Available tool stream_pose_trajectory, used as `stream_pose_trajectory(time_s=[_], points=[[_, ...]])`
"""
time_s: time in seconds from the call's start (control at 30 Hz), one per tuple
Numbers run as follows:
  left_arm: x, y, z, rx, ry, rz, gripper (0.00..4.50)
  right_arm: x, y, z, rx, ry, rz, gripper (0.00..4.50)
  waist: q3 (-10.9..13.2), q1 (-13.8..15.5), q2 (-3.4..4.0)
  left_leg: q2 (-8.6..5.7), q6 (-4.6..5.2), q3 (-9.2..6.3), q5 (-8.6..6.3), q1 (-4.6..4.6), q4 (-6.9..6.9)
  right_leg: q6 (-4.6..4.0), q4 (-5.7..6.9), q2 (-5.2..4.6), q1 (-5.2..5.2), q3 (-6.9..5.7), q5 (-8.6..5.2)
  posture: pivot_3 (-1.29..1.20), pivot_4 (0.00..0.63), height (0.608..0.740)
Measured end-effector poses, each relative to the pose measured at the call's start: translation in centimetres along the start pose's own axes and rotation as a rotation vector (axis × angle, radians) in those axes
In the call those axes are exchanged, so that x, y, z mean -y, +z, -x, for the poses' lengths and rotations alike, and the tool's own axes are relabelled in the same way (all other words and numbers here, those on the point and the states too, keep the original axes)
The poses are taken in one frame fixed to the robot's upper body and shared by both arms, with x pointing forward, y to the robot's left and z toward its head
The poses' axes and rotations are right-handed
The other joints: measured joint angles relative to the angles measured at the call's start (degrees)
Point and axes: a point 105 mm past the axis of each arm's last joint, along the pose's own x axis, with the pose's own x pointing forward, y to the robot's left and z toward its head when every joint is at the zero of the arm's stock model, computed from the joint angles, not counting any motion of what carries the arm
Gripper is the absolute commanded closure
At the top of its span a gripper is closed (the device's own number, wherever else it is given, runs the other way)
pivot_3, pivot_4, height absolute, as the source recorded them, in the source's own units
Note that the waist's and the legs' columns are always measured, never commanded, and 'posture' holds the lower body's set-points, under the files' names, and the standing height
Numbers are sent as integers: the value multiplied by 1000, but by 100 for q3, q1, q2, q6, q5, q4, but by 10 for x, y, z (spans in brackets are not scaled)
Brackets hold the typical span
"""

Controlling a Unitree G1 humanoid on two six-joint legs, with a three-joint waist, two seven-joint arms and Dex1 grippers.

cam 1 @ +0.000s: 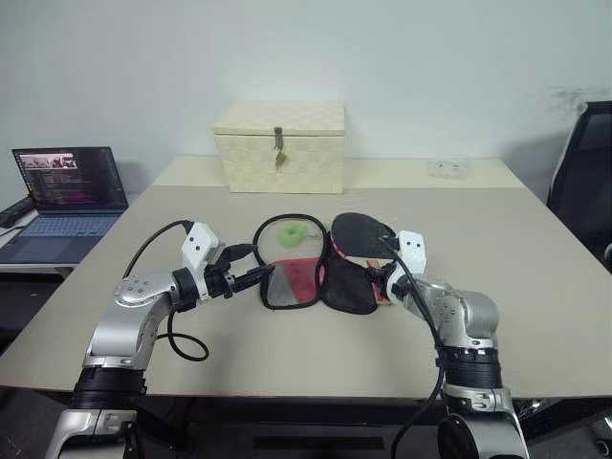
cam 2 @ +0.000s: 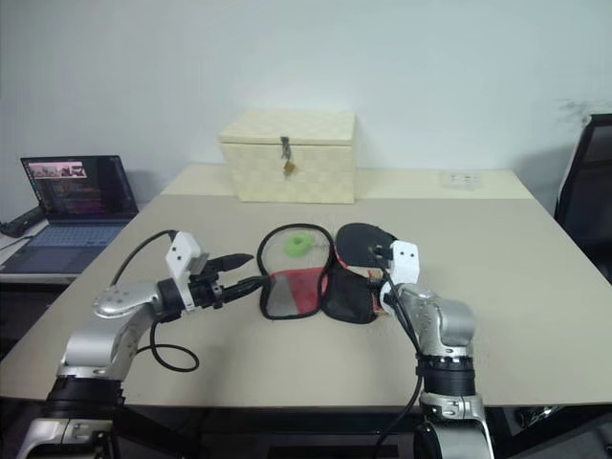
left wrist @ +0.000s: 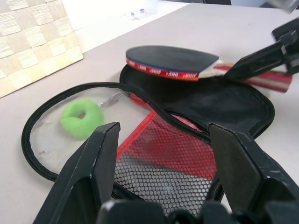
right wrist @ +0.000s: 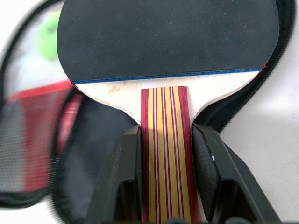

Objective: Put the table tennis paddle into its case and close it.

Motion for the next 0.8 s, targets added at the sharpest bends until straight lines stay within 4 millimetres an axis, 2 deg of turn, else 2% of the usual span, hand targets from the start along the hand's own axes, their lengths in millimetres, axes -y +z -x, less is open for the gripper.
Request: stream_pose_trajectory(time_s=[0.43,0.47,0.5,0.6,0.67,0.73,0.8], points=[[0,-1,1,-7,1,0,1224,0,0,-13,1,-23,31,3360,0,1,0,0,0,-1,0,0,0,0,1,0,0,1,0,0,150,740],[0,-1,1,-7,1,0,1224,0,0,-13,3,-25,32,2650,0,1,0,0,0,-1,0,0,1,0,2,0,0,0,0,0,150,740],[0,-1,1,-7,1,0,1224,0,0,-13,8,-27,33,2514,0,1,0,0,0,-1,0,0,1,0,2,0,0,0,0,0,150,740],[0,-1,1,-7,1,-1,1224,0,5,-13,31,-34,44,1619,0,0,0,0,0,-1,0,0,2,0,2,0,0,0,0,0,150,740],[1,-1,1,-7,1,-1,1224,0,5,-13,32,-35,52,820,0,1,0,0,0,-1,0,0,2,0,3,0,0,1,0,0,150,740],[1,-1,1,-7,1,-1,1224,-2,7,-11,38,-27,76,311,0,1,0,0,0,-2,0,0,1,0,3,0,0,0,0,0,150,740],[1,-1,1,-8,0,-2,1224,-9,12,-4,60,6,111,311,0,2,0,1,0,-6,0,-1,1,0,2,-1,0,1,0,0,150,740]])
